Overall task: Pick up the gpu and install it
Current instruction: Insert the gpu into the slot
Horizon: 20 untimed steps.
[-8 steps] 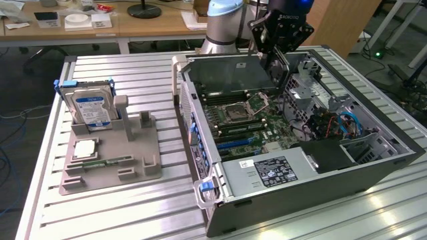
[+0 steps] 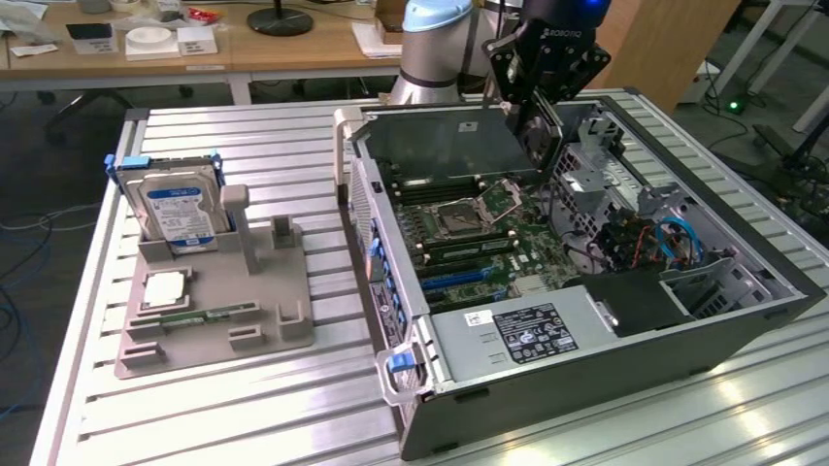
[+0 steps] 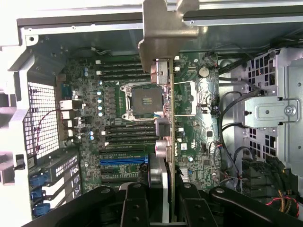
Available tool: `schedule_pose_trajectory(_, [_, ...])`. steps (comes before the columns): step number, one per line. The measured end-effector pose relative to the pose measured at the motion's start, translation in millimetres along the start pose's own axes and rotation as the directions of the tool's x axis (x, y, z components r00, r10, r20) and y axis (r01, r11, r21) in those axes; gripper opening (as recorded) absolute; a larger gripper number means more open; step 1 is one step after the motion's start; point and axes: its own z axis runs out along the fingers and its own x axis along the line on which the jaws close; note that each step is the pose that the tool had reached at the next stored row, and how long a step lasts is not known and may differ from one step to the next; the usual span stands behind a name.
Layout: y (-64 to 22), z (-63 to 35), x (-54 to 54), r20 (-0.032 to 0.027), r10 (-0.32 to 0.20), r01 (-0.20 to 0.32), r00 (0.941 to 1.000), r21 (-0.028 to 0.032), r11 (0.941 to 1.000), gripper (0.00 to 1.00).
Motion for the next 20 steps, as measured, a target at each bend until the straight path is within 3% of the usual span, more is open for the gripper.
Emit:
schedule_pose_trajectory(17, [-0.1,0.0,0.0,0.0000,-0.002,0.002,1.0000,-0.0001,1.0000,0.28])
schedule_pose_trajectory(20, [-0.2,0.0,0.0,-0.0005,-0.023,0.023,0.9997,0.0000,0.9997,0.28])
